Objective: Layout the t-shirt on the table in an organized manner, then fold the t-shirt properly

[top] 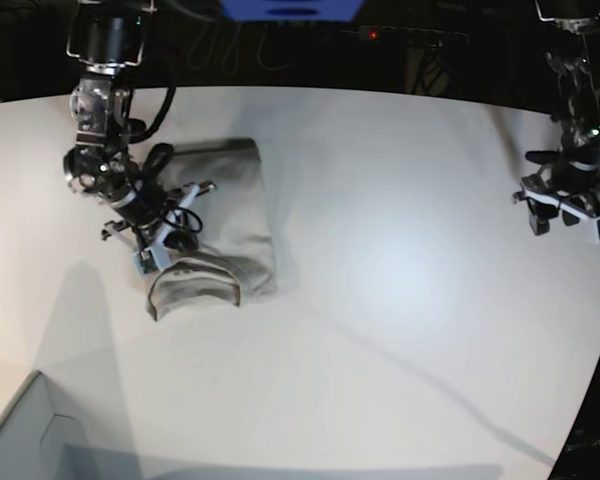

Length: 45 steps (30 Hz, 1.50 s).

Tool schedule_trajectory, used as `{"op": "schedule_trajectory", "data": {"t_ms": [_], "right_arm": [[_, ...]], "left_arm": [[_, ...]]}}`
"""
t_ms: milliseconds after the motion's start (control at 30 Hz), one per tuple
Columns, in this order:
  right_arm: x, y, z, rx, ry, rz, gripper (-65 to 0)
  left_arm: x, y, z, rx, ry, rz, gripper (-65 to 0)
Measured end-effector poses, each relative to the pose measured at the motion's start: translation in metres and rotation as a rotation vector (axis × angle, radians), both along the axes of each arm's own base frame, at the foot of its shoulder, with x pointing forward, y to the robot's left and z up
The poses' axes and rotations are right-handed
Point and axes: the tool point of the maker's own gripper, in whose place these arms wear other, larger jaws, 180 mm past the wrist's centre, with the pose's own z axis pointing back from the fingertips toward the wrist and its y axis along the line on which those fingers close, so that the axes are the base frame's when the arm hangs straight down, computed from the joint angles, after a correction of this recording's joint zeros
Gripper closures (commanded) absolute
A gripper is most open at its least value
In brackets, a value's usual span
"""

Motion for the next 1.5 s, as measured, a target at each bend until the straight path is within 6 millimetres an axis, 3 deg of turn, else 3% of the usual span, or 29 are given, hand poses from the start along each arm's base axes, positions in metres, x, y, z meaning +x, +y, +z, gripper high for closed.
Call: {"op": "schedule_trajectory", "data": {"t_ms": [233,467,667,767,867,967,1033,1167,1233,1267,1500], "right_arm": [[0.049,0.004,0.004,0.050,-0.001,-0.001,0.0],[0.083,-0.016,-0.006,0.094,0.036,-0.030,0.0],[0.089,-0.029,0.003,0.115,-0.055,-0.065,0.0],[0.083,-0.049,0.020,0.052,-0.138,-0.092,0.0],[0.065,-0.062,0.036,-0.017,-0.201,-0.093,0.0],[0.046,-0.056,0.057,-0.040,-0.270,-0.078,0.0],[0.031,-0.062,0.071,-0.044,-0.310,-0.120,0.0],[-0.015,-0.092,0.088,-0.068,-0.350,-0.273,0.0],[-0.049,-0.101,0.082,-0.099,-0.312,-0.306,0.0],[-0.066,-0.101,0.075,-0.116,-0.277,-0.302,0.0],[-0.174,-0.079,0.038,-0.104,-0.054,-0.293,0.0]], "left_arm": [[-0.043,0.022,-0.016,0.013,0.075,0.061,-33.5],[-0.072,0.030,-0.027,-0.006,0.112,0.125,-33.5],[-0.077,0.037,-0.025,-0.002,0.106,0.150,-33.5],[-0.081,0.037,-0.028,-0.001,0.121,0.150,-33.5],[-0.084,0.037,-0.029,-0.003,0.125,0.154,-33.5],[-0.087,0.033,-0.027,-0.041,0.110,0.158,-33.3],[-0.094,0.027,-0.024,-0.087,0.095,0.163,-31.9],[-0.111,0.018,-0.012,-0.123,0.084,0.151,-13.8],[-0.120,0.012,-0.011,-0.131,0.095,0.139,-1.7],[-0.126,0.009,-0.012,-0.132,0.105,0.134,0.0],[-0.177,-0.013,-0.043,-0.196,0.219,0.194,0.0]]}}
